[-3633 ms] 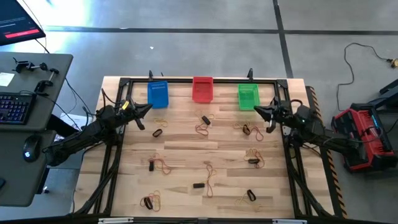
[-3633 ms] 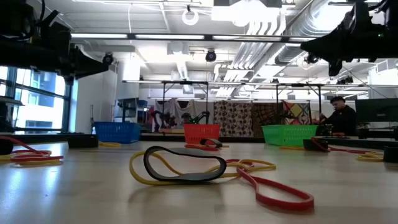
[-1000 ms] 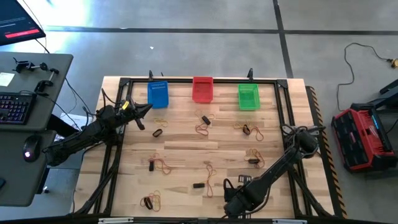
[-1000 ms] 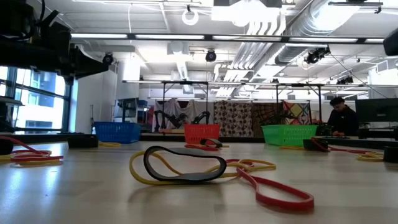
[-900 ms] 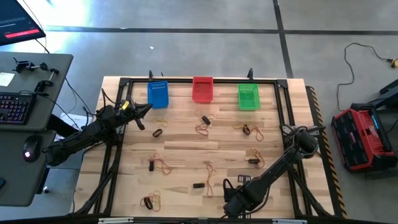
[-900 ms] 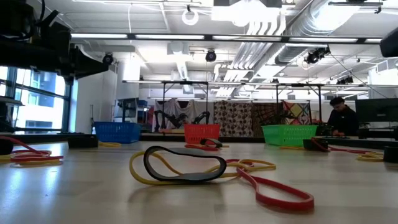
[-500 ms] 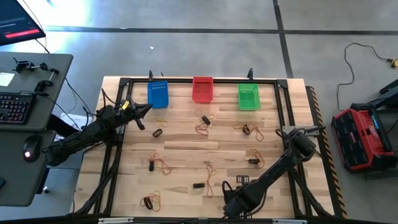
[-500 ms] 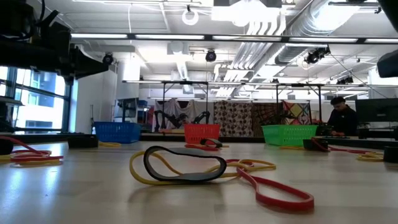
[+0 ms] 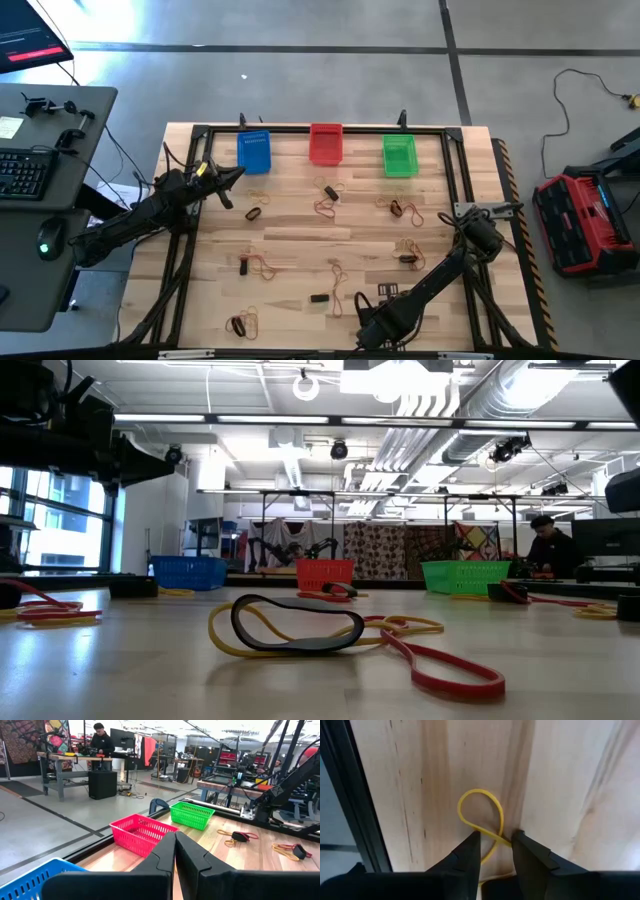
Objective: Sort rubber bands into baskets
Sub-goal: Put the yellow rubber band into the green bin
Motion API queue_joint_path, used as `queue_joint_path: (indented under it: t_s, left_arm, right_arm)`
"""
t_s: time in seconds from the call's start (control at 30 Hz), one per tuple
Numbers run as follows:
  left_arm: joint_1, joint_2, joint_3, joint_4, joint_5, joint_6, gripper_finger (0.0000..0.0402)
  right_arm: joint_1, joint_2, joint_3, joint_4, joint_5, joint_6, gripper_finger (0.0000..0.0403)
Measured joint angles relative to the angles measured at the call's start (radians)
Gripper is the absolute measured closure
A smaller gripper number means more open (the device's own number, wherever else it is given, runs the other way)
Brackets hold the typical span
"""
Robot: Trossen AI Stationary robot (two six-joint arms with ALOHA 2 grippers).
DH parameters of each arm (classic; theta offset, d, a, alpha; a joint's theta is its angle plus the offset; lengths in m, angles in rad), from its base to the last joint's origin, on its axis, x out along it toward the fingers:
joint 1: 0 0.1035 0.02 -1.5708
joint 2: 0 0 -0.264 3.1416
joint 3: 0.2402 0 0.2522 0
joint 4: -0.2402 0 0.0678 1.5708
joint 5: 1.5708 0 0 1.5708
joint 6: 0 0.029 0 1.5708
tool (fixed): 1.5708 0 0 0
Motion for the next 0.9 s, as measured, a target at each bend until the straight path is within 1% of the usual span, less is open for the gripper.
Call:
queue_joint_path:
  t_s: [0.13, 0.3, 0.43, 0.53, 0.7, 0.9]
  left_arm:
    - [0.000, 0.000, 0.000, 0.000, 0.000, 0.000, 0.0398]
    - [0.000, 0.000, 0.000, 0.000, 0.000, 0.000, 0.0398]
    - [0.000, 0.000, 0.000, 0.000, 0.000, 0.000, 0.0398]
    - [0.000, 0.000, 0.000, 0.000, 0.000, 0.000, 0.0398]
    - [0.000, 0.000, 0.000, 0.000, 0.000, 0.000, 0.0398]
    - [0.000, 0.000, 0.000, 0.000, 0.000, 0.000, 0.0398]
  right_arm:
    - [0.000, 0.002, 0.000, 0.003, -0.008, -0.007, 0.0331]
    - [0.001, 0.001, 0.000, 0.004, -0.024, -0.025, 0.0393]
    - [-0.006, 0.002, 0.001, 0.000, -0.022, -0.026, 0.0392]
    - [-0.013, 0.006, 0.020, -0.020, -0.017, -0.040, 0.0400]
    - [-0.038, 0.010, 0.083, -0.085, 0.046, -0.075, 0.0401]
    - [-0.062, 0.009, 0.164, -0.189, 0.075, -0.113, 0.0402]
